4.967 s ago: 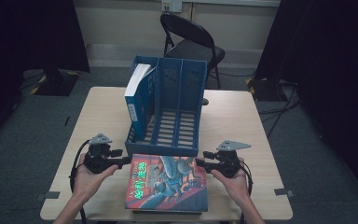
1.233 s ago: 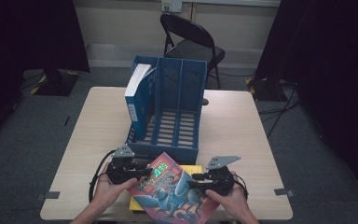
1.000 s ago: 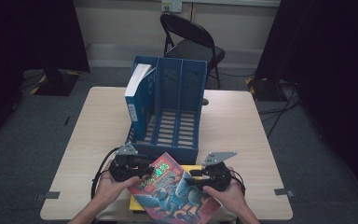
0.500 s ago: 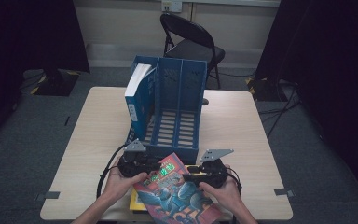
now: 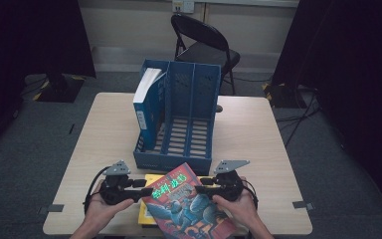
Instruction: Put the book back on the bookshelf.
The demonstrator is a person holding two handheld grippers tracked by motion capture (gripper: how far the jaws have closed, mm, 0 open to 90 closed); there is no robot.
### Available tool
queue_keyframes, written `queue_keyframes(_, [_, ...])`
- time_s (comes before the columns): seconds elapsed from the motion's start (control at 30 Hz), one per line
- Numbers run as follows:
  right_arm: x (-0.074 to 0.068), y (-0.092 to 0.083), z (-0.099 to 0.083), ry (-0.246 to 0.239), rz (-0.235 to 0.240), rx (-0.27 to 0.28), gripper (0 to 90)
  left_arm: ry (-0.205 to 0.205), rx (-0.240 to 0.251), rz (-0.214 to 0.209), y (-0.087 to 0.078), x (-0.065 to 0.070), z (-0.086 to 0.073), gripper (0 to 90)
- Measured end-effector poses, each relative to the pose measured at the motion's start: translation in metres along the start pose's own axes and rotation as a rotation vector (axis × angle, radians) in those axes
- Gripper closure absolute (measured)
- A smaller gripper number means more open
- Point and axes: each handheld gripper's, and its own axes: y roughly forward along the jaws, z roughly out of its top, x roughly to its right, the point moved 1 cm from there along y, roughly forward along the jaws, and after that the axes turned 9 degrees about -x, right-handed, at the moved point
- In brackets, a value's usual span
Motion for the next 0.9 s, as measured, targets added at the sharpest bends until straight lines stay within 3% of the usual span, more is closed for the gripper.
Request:
queue_keyframes(0.13, [0.001, 0.0, 0.0, 0.005, 0.008, 0.002, 61.4, 0.002, -0.021, 0.013, -0.002, 0.001, -0.01, 47.6])
queue_keyframes(0.2, [0.001, 0.0, -0.001, 0.004, 0.008, 0.008, 61.4, 0.011, -0.031, -0.001, -0.004, -0.001, -0.013, 46.2])
queue_keyframes(0.3, [0.002, -0.001, -0.002, 0.007, 0.012, 0.016, 63.4, 0.001, -0.023, -0.008, -0.004, -0.004, -0.014, 46.4])
queue_keyframes(0.4, [0.003, -0.001, -0.003, 0.012, 0.013, 0.018, 64.8, 0.03, -0.013, -0.002, -0.001, -0.001, -0.012, 49.1])
queue_keyframes(0.47, [0.001, -0.002, -0.003, 0.007, 0.0, 0.019, 65.5, 0.01, -0.018, -0.009, 0.0, 0.001, -0.012, 49.9])
queue_keyframes(0.6, [0.0, -0.002, -0.003, -0.003, -0.011, 0.018, 66.1, 0.019, -0.023, -0.022, -0.004, 0.003, -0.018, 47.9])
queue_keyframes(0.8, [0.001, -0.002, -0.004, 0.002, -0.002, 0.022, 66.1, -0.022, -0.007, 0.012, -0.005, -0.001, -0.024, 46.9])
queue_keyframes(0.9, [0.001, -0.002, -0.004, 0.007, -0.002, 0.025, 66.1, -0.005, -0.003, 0.022, -0.005, 0.0, -0.023, 47.9])
